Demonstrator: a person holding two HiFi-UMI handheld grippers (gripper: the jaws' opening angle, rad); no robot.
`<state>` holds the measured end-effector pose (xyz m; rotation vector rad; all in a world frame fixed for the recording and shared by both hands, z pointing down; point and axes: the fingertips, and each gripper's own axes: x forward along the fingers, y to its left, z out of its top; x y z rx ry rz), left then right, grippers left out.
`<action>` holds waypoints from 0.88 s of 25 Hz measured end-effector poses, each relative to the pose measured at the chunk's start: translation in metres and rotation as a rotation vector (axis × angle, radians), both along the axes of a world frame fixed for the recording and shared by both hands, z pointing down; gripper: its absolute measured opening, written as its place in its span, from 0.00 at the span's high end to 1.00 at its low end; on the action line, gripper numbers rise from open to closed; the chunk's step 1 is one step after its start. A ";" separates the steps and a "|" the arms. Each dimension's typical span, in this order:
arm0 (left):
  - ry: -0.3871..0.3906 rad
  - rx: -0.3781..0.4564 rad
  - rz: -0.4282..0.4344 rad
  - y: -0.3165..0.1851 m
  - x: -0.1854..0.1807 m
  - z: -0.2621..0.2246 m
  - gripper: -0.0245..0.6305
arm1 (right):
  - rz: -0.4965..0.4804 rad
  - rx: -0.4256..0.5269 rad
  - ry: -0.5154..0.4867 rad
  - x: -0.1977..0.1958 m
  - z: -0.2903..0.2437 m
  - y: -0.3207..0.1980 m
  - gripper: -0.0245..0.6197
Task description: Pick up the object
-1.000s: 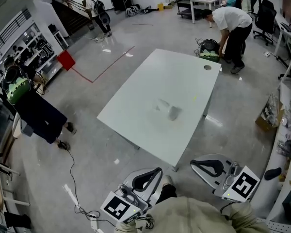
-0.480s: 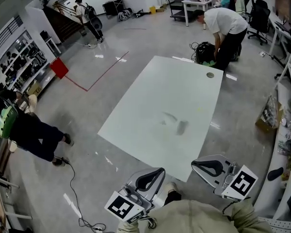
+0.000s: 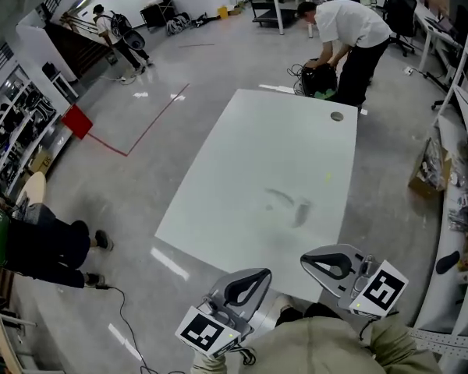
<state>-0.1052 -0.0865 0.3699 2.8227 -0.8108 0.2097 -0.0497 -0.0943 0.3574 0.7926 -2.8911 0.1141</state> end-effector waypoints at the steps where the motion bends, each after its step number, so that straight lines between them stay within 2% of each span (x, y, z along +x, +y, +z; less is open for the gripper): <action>1: 0.002 -0.001 -0.001 -0.005 -0.001 0.004 0.95 | 0.003 -0.009 -0.001 -0.004 0.003 -0.004 0.96; 5: 0.010 -0.005 -0.011 -0.018 0.003 0.025 0.95 | 0.001 -0.057 0.029 -0.006 0.024 -0.018 0.96; 10: -0.017 -0.035 -0.031 -0.039 0.011 0.046 0.95 | 0.013 -0.090 0.081 -0.009 0.045 -0.048 0.96; 15: -0.034 -0.060 -0.037 -0.057 0.015 0.058 0.95 | 0.045 -0.144 0.182 -0.016 0.076 -0.081 0.96; 22: -0.037 -0.104 -0.050 -0.083 0.021 0.078 0.95 | 0.137 -0.148 0.324 -0.018 0.108 -0.123 0.96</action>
